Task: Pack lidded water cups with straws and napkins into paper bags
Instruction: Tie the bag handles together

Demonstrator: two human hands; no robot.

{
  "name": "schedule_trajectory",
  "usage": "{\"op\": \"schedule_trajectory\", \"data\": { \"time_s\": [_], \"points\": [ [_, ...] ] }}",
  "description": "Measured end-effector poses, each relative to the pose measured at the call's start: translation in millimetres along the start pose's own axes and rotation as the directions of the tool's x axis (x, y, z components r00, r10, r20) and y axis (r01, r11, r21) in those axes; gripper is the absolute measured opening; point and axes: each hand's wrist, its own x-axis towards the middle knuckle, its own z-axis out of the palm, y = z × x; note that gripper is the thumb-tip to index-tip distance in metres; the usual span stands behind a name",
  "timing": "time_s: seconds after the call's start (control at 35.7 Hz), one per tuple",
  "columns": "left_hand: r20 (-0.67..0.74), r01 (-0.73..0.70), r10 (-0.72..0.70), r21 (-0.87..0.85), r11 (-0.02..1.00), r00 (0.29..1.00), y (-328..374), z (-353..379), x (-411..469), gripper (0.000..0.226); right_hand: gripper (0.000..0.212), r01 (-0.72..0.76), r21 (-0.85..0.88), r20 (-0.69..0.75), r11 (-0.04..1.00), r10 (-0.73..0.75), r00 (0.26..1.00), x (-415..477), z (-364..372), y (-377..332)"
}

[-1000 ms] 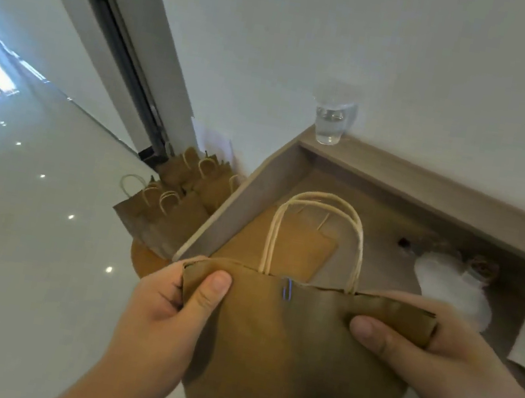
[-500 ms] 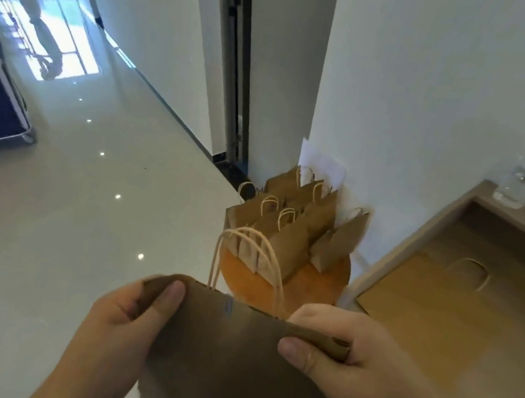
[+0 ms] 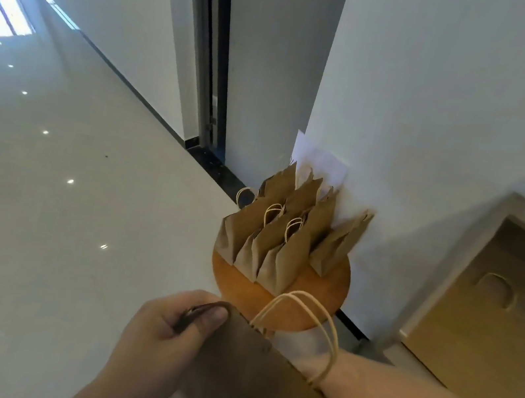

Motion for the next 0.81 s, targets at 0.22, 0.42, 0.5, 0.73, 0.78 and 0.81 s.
{"op": "schedule_trajectory", "data": {
  "time_s": [0.22,0.42,0.5,0.73,0.78,0.81],
  "points": [
    [0.118,0.032,-0.043,0.088,0.996,0.992,7,23,129,0.019,0.02,-0.15,0.14,-0.085,0.979,0.163,0.983,65,-55,40],
    [0.302,0.05,-0.102,0.176,0.983,0.948,11,60,237,0.018,0.034,-0.279,0.263,-0.128,0.924,0.32,0.939,118,-91,88],
    [0.355,0.056,-0.133,0.219,0.974,0.925,6,72,272,0.031,0.031,-0.367,0.347,-0.162,0.863,0.441,0.883,139,-97,112],
    [0.461,-0.084,-0.03,0.225,0.971,0.887,9,96,377,0.034,0.02,-0.502,0.635,-0.166,0.587,0.738,0.653,229,-104,191],
    [0.485,-0.125,-0.005,0.234,0.964,0.874,16,105,401,0.036,0.021,-0.491,0.707,-0.164,0.51,0.793,0.587,254,-106,213],
    [0.498,-0.136,0.002,0.233,0.963,0.867,20,109,411,0.035,0.02,-0.471,0.749,-0.156,0.465,0.815,0.558,266,-106,223]
  ]
}}
